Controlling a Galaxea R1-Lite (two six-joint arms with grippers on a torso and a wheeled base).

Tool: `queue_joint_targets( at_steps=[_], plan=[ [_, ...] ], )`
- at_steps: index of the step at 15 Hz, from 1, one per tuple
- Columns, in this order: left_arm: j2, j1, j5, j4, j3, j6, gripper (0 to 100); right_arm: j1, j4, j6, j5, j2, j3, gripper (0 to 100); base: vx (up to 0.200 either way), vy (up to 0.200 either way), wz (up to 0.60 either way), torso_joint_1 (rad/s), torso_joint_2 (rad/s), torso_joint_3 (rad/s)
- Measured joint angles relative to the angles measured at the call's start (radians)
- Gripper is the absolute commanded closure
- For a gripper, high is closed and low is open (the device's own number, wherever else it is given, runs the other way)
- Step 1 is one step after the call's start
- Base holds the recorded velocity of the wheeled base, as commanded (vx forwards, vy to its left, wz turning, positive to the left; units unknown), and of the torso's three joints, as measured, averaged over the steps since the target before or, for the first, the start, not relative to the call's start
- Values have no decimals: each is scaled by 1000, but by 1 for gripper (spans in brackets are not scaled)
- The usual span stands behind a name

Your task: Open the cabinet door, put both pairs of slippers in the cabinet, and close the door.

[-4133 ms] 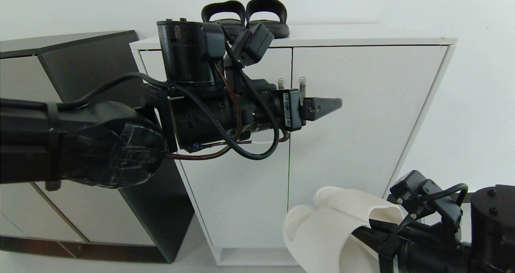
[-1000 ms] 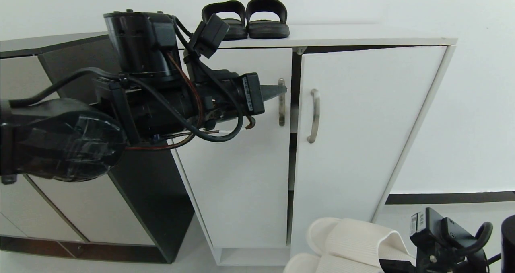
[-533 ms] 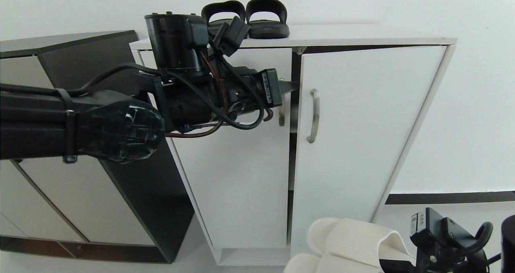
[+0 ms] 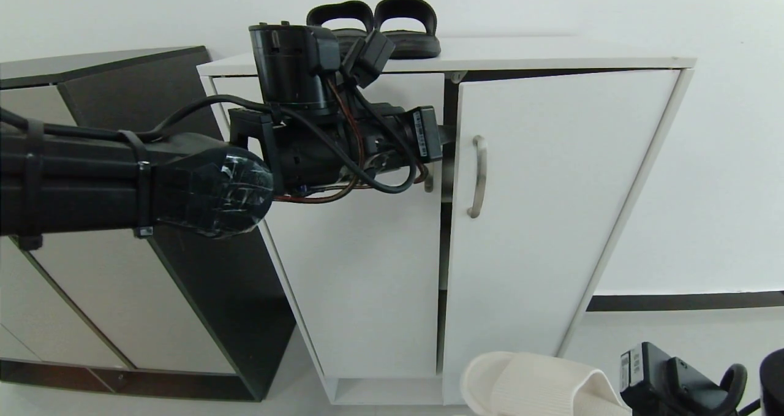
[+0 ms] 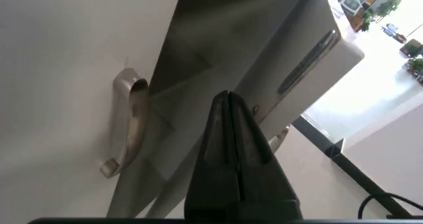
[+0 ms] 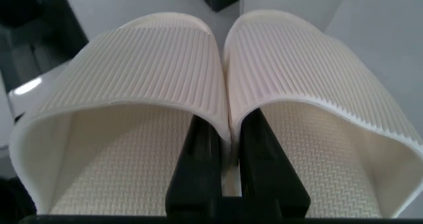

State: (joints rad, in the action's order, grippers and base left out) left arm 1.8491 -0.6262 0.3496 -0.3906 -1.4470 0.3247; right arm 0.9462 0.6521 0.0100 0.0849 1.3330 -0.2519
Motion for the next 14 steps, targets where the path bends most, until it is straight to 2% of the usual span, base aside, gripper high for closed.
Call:
queue_joint_targets(
  at_steps=[3,5,8,10,12,14],
  plan=[
    [1,-38,-24,0,3,-2,100,78,-7,-3,1,-5,49,100,-200,0,0,6,1,2],
    [-16,-97,-57,-1,18,-4,100,104,-6,-19,3,-6,67,100,-200,0,0,-2,7,5],
    [-59,-202,-73,0,59,-10,100,130,-4,-32,4,-4,85,100,-200,0,0,-1,2,-1],
    [-83,-197,-101,-6,83,-12,100,124,-2,-26,1,3,66,100,0,0,0,0,0,0],
    [-141,-162,-196,-20,136,-22,100,57,0,-2,-36,35,-4,100,0,0,0,0,0,0],
    [-242,-130,-298,-17,219,-61,100,3,0,91,-189,94,-99,100,0,0,0,0,0,0]
  ],
)
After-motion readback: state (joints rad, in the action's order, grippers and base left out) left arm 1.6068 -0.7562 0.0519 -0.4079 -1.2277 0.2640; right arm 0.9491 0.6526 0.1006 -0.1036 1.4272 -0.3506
